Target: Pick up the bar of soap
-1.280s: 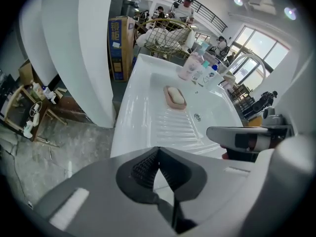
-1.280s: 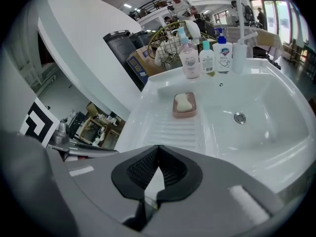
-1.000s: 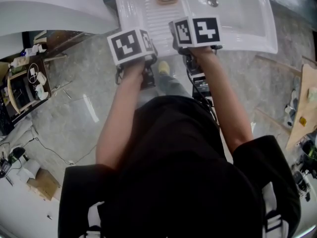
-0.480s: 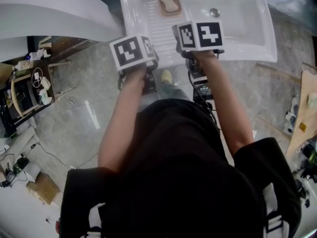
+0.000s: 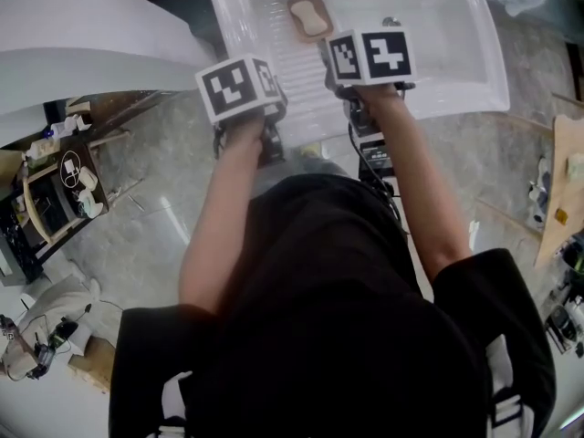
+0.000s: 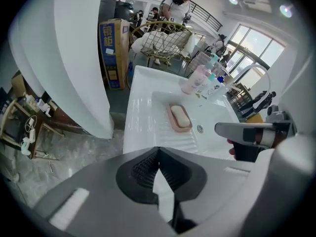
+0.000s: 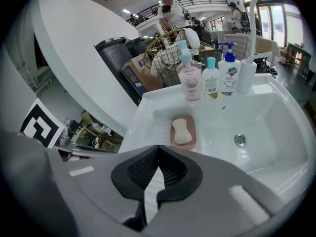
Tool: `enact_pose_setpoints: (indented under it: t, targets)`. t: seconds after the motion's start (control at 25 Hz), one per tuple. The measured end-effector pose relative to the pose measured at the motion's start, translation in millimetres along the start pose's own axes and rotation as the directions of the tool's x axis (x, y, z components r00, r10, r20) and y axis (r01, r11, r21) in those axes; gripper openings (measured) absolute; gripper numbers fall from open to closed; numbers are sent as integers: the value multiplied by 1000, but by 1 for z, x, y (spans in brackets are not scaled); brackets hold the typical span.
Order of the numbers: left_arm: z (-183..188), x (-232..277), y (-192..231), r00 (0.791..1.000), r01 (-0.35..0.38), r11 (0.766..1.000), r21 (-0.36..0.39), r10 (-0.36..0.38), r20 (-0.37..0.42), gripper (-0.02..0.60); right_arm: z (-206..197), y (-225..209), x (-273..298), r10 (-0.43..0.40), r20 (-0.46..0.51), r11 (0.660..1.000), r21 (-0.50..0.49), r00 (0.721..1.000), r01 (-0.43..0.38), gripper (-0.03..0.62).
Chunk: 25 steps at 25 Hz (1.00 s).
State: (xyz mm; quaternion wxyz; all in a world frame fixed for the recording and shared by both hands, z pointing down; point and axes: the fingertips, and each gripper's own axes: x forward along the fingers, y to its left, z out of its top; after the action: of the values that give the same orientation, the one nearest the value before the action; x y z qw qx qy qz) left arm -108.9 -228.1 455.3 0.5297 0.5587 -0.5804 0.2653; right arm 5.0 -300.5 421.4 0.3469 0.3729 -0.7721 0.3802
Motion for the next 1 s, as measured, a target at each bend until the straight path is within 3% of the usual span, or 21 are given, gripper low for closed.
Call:
enact_pose_setpoints:
  t: [0.52, 1.0]
  targets:
    - [59, 24, 9, 999, 28, 999, 34, -27, -33, -2, 43, -19, 25, -53, -5, 997, 50, 999, 53, 15]
    - [86, 43, 22, 997, 45, 998, 42, -43, -62, 2, 54, -28, 50, -65, -48, 996, 50, 997, 68, 15]
